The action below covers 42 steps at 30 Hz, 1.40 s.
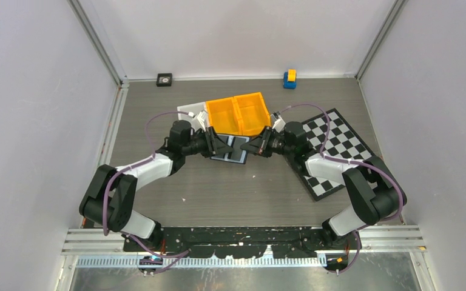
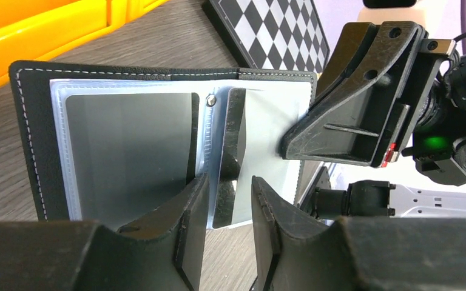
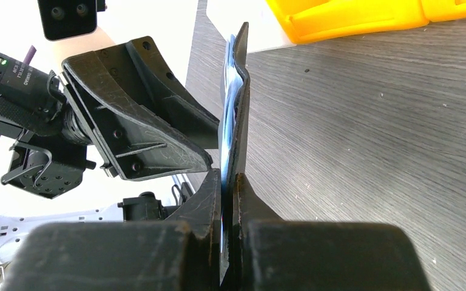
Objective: Take the credit cards out of the card holder
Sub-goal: Move the credit card to the storage box.
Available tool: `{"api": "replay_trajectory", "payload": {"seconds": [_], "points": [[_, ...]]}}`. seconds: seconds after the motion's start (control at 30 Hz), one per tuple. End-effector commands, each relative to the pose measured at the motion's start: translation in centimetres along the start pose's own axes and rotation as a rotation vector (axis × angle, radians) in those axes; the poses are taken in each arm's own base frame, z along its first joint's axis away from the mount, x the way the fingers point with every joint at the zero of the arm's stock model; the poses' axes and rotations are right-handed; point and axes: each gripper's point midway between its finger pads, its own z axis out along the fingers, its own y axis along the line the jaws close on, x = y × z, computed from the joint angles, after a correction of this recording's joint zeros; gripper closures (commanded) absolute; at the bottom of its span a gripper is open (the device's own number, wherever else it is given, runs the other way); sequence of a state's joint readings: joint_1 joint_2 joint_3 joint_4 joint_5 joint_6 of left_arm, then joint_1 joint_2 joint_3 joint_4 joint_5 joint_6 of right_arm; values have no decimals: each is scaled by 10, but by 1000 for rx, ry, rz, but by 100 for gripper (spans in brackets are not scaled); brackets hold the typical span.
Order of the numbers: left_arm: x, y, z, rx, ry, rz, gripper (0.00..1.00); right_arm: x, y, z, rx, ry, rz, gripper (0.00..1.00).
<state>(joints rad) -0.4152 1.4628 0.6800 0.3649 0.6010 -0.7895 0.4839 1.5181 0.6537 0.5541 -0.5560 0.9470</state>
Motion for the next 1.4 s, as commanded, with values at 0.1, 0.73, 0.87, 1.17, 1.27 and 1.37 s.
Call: {"api": "replay_trajectory", "payload": {"seconds": [0.1, 0.73, 0.87, 1.17, 1.27, 1.37], "points": [[-3, -24, 1, 118, 54, -30, 67, -16, 45, -11, -165, -35, -62, 100], [-17, -58, -17, 353, 22, -85, 100, -36, 35, -17, -321, -68, 115, 94], [-18, -57, -17, 349, 15, -83, 100, -37, 32, -18, -318, -74, 117, 89], [-22, -44, -20, 313, -10, -112, 100, -41, 25, -19, -302, -87, 134, 97], [-22, -41, -19, 305, -10, -119, 100, -41, 22, -19, -291, -90, 142, 98], [-20, -45, -17, 319, 11, -118, 100, -42, 21, -19, -287, -91, 139, 99]]}}
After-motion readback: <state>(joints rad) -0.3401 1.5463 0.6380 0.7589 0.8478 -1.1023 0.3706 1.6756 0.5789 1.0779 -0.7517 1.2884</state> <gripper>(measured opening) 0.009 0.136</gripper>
